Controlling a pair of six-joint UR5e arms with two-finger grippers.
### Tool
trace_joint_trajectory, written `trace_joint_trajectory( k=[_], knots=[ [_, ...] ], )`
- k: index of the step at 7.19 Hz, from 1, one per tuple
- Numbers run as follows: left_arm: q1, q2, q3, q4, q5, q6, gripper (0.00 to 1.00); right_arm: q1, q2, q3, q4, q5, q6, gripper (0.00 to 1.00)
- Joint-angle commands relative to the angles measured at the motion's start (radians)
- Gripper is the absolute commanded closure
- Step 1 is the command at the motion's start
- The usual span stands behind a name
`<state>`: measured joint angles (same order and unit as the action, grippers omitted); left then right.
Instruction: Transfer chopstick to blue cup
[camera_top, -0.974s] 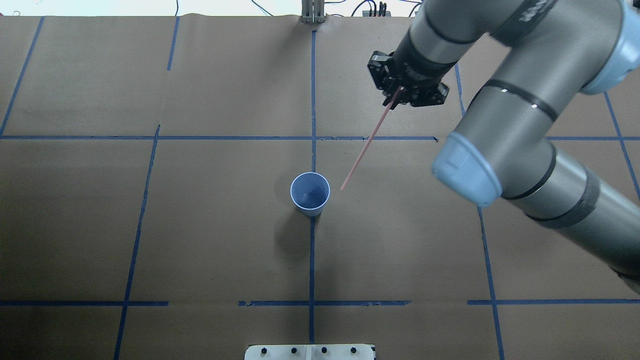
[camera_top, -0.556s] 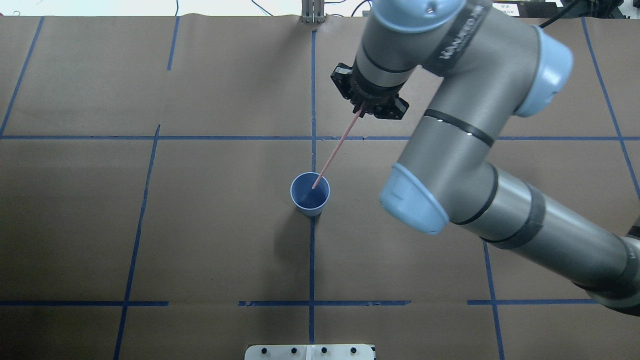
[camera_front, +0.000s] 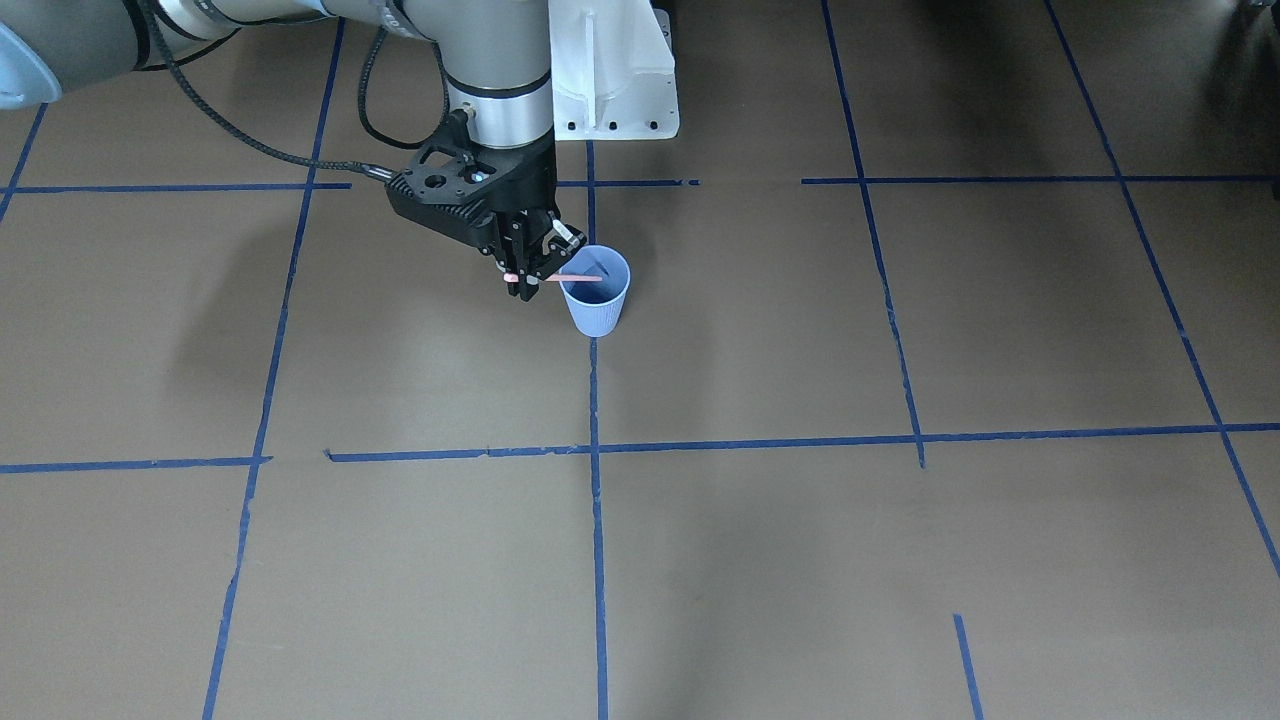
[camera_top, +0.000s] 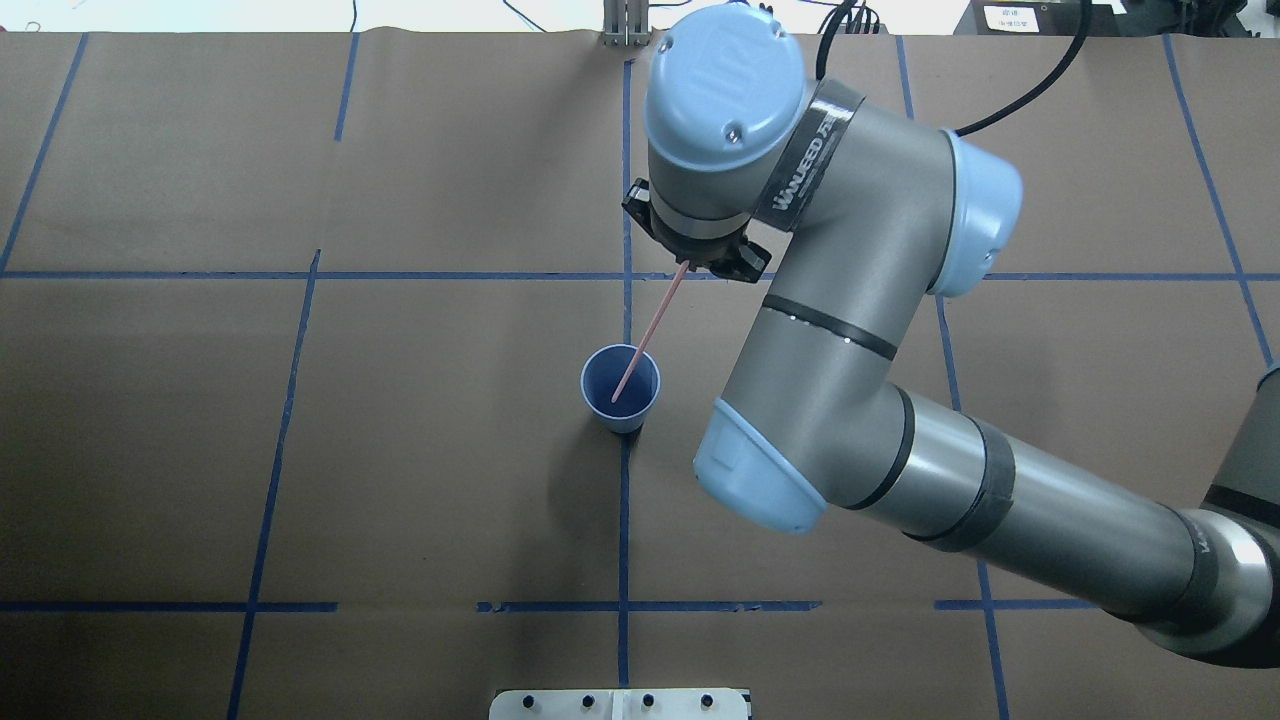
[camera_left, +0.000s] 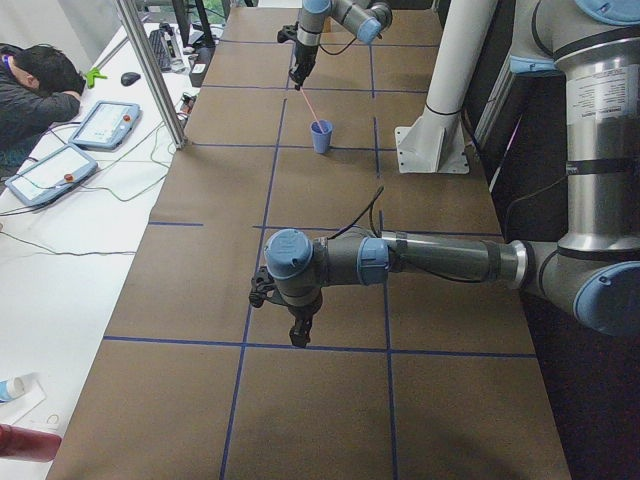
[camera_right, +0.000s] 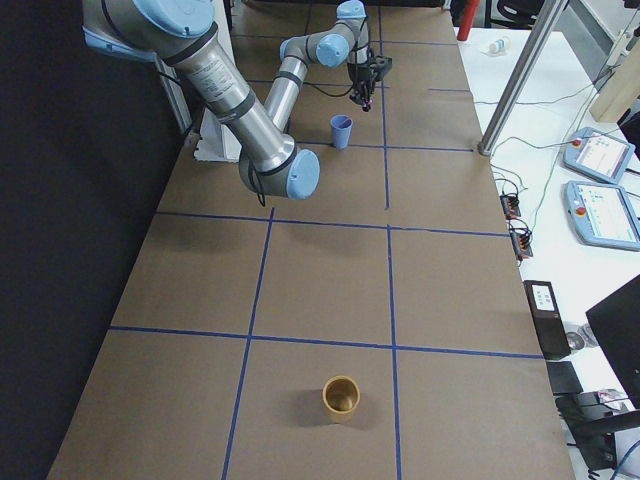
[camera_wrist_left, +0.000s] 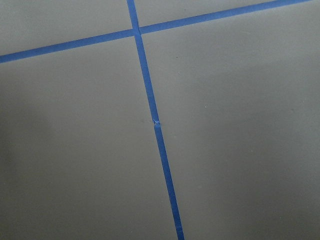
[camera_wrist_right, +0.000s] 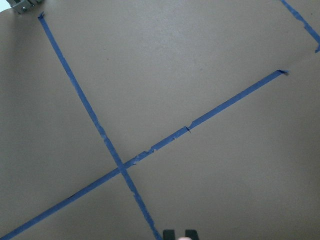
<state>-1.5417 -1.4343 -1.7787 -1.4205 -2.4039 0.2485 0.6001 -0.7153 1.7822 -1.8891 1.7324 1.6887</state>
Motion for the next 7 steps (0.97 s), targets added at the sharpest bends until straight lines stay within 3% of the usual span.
trace_joint_trajectory(
  k=[1, 2, 3, 4, 5, 7],
  knots=[
    [0.0, 0.0, 0.001, 0.0, 0.0, 0.0, 0.0, -0.048, -0.015, -0.001, -0.001, -0.051, 0.002, 0.99],
    [0.0, 0.0, 0.001, 0.0, -0.001, 0.0, 0.0, -0.055, -0.016, -0.001, 0.001, -0.056, 0.002, 0.96],
    [0.0, -0.001, 0.002, 0.0, -0.001, 0.0, 0.0, -0.062, -0.016, -0.003, 0.007, -0.056, 0.002, 0.87],
    [0.0, -0.001, 0.002, 0.0, -0.001, 0.0, 0.0, -0.065, -0.016, -0.013, 0.012, -0.056, 0.002, 0.49],
    [0.0, -0.001, 0.002, 0.0, -0.001, 0.0, 0.0, -0.063, -0.016, -0.017, 0.013, -0.054, -0.004, 0.0],
    [0.002, -0.001, 0.002, 0.0, -0.001, 0.0, 0.0, -0.062, -0.012, -0.011, 0.013, -0.047, -0.024, 0.0]
  ],
)
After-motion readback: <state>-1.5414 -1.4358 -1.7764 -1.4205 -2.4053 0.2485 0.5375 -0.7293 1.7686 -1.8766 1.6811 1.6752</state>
